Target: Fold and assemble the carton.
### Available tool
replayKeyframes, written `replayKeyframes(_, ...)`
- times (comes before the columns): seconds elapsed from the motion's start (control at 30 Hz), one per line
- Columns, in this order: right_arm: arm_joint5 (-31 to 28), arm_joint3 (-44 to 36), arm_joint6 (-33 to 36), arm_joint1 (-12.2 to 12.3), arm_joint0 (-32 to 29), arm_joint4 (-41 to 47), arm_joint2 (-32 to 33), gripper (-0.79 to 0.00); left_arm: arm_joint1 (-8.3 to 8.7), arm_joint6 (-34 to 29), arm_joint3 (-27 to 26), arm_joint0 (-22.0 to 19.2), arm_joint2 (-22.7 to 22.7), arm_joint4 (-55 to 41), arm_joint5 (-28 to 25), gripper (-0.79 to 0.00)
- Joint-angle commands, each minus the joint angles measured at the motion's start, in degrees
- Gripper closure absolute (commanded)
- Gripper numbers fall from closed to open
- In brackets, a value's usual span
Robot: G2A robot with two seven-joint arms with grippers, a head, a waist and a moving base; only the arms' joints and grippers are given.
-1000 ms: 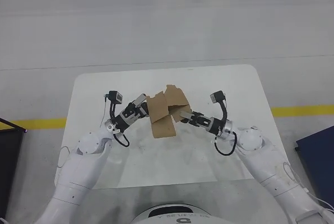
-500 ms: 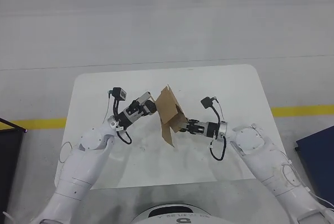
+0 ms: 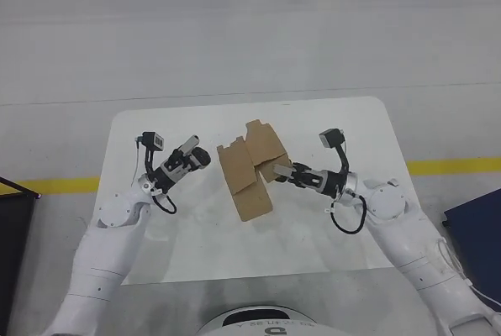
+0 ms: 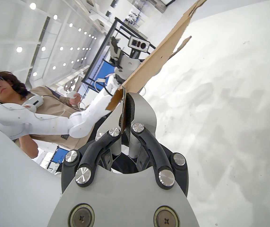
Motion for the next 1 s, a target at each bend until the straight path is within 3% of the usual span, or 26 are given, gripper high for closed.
replayKeyframes(0.0, -0.02, 0.02, 0.17, 0.03, -0.02, 0.35, 0.17, 0.000, 0.44, 0.46, 0.20, 0.68, -2.40, 1.02, -0.49, -0.785)
replayKeyframes(0.37, 0.47, -0.64, 0.47, -0.03, -0.15, -0.94, -0.53, 0.000, 0.62, 2.51, -0.32, 1.38, -3.44, 2.79, -0.10, -0.785)
replayKeyframes(0.53, -1.65, 0.25, 3.53, -0.25, 0.41, 2.14, -2.04, 0.000, 0.35, 0.86, -1.52, 2.22, -3.10, -5.06, 1.54, -0.785)
replayKeyframes(0.77, -3.39, 2.02, 7.71, -0.35, 1.32, 5.04, -3.16, 0.000, -0.20, -5.41, -4.40, 2.22, -0.22, -16.42, 8.01, -0.785)
replayKeyframes(0.97, -4.10, 2.61, 10.10, -0.38, 1.91, 5.50, -4.01, 0.000, -0.20, -8.44, -4.29, 1.12, 1.02, -17.69, 12.75, -0.785)
